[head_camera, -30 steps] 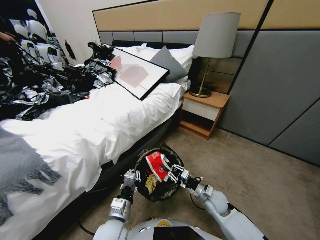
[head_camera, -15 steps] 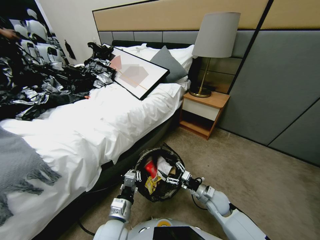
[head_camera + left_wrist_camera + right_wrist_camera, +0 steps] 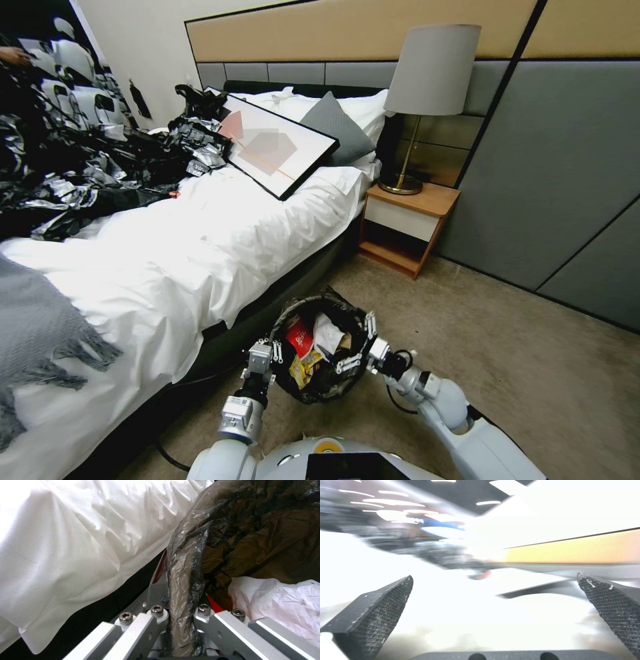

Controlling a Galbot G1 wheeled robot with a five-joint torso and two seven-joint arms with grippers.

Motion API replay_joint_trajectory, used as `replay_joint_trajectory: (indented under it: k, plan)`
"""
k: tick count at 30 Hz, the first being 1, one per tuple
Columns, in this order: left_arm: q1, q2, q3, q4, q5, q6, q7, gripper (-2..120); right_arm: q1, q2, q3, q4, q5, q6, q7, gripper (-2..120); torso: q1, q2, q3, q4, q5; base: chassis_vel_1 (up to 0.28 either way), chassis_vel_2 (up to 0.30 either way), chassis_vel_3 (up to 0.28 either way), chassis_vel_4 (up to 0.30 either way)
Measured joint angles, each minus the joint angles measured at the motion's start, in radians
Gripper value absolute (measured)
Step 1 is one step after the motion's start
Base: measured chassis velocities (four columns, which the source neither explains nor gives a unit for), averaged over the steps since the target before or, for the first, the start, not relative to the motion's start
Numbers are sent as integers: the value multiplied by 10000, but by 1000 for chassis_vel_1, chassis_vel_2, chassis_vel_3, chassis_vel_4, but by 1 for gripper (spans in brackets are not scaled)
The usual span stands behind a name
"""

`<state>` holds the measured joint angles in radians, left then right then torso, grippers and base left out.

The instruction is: Pick up the trash bin, then pick up the garbage from the floor and place it into the trash bin.

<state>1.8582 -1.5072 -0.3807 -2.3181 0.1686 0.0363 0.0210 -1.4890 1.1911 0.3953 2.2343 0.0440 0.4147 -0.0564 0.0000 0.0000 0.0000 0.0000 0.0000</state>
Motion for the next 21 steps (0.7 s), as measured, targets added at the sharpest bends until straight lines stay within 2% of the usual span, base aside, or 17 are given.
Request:
replay_joint_trajectory:
  k: [5,7,13,21]
  plan:
    - [3,27,-139,-18,-136,-5,-1,1,-879,863,876,92,-93,-200,1629,105,0,0,0,-1,1,0,0,0,0]
    - [9,35,-140,-20,-154,-5,-1,1,-1101,1007,1082,-21,-80,-95,1748,103,0,0,0,-1,-2,0,0,0,0]
    - [58,79,-40,-32,-151,-6,0,1,-1863,1265,1835,-829,-79,1016,1795,100,0,0,0,-2,1,0,0,0,0]
    - [189,98,-24,-112,-140,-6,-6,1,-1773,1353,1880,-1114,-82,1230,1643,100,0,1,0,1,0,0,0,0,0]
